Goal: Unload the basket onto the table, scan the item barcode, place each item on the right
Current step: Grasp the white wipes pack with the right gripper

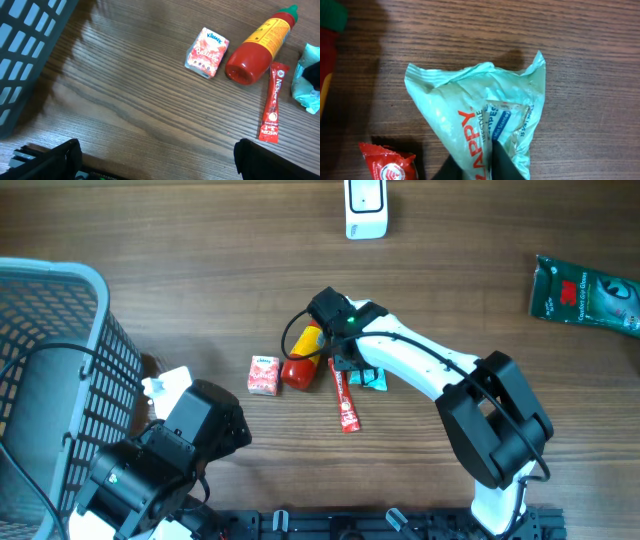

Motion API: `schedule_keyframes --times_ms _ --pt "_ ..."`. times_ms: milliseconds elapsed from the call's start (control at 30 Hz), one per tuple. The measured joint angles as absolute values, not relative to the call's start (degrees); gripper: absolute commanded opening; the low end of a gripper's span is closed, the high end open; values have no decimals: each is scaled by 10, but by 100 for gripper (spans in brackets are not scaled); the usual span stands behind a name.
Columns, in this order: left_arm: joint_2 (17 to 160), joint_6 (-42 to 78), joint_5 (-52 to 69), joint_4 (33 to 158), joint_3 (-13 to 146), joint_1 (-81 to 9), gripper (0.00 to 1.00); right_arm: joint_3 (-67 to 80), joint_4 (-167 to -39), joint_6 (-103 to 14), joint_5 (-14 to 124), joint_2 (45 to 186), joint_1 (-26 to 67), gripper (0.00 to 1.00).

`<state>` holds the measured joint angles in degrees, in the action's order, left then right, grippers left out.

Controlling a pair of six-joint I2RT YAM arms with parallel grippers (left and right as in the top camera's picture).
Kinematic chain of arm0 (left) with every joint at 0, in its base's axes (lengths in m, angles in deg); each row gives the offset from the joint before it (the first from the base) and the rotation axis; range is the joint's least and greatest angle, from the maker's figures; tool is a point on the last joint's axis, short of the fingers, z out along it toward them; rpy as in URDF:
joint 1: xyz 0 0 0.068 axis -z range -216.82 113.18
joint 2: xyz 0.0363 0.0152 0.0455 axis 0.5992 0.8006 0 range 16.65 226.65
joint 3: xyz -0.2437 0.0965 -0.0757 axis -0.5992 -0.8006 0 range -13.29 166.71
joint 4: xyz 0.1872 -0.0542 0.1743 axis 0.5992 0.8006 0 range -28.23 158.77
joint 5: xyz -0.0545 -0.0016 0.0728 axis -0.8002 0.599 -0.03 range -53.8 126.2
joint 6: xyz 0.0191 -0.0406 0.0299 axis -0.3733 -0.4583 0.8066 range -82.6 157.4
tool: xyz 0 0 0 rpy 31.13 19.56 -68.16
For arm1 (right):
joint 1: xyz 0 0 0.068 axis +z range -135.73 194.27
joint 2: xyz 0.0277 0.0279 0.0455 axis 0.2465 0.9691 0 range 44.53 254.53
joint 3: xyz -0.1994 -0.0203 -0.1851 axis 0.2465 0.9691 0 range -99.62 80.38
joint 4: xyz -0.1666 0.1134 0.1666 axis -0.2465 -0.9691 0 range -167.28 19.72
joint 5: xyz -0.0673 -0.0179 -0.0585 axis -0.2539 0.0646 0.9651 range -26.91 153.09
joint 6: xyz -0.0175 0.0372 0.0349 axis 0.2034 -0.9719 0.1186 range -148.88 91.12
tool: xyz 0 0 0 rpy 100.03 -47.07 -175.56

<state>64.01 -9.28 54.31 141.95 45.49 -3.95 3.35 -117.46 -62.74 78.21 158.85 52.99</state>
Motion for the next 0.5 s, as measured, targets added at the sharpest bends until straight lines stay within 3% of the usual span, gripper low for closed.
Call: schedule_keyframes --times_ms 100,200,400,500 --pt "640 -93 543 1420 455 -40 100 31 -1177 -636 770 1587 526 4" --pt "640 -93 543 1420 455 -40 100 32 -1159 -608 636 1569 489 4" --pt "640 -93 543 1420 455 -40 100 33 -1170 -413 123 1506 331 5" --pt "640 -93 543 1420 455 -40 100 34 -1175 -375 -27 1506 308 5"
